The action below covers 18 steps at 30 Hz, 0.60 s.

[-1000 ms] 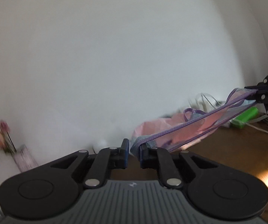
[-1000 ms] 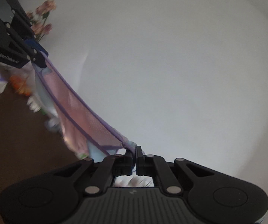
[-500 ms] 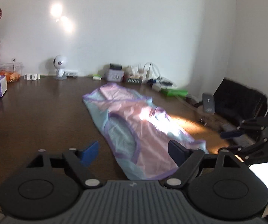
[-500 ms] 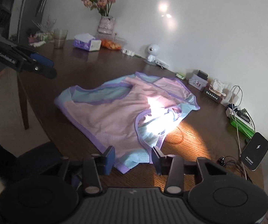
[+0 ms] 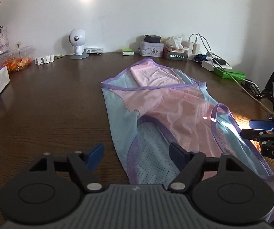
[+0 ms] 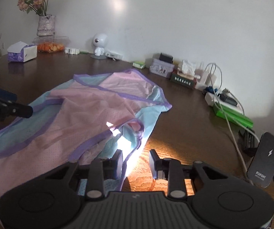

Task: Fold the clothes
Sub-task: 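Lay the garment flat on the table and open both grippers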

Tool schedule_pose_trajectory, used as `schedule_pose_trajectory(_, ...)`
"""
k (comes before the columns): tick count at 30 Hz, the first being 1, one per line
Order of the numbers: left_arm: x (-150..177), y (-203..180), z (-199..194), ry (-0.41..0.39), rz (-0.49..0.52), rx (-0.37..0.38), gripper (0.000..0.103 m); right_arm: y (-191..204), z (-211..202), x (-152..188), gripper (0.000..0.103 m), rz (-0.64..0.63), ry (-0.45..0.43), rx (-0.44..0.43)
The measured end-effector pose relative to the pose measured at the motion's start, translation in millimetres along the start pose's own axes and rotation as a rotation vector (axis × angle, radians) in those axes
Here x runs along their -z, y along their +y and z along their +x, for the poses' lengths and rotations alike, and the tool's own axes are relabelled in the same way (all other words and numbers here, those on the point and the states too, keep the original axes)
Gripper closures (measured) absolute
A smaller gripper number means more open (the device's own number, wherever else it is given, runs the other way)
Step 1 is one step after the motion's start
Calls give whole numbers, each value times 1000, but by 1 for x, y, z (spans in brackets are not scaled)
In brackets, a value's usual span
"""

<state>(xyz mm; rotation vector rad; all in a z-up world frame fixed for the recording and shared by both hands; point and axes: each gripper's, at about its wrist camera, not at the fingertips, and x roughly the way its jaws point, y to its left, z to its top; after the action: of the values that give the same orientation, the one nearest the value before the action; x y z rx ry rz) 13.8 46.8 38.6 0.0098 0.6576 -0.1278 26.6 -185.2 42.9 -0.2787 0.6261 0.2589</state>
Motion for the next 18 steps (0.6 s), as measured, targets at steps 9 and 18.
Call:
schedule_pose_trajectory(9,5,21,7,48,-67,-41,100,-2,-1,11,103,9,31,-16)
schedule_pose_trajectory(18,15,40,-47,92,-139,93,40,-35,-42,21,91,38,78,-5)
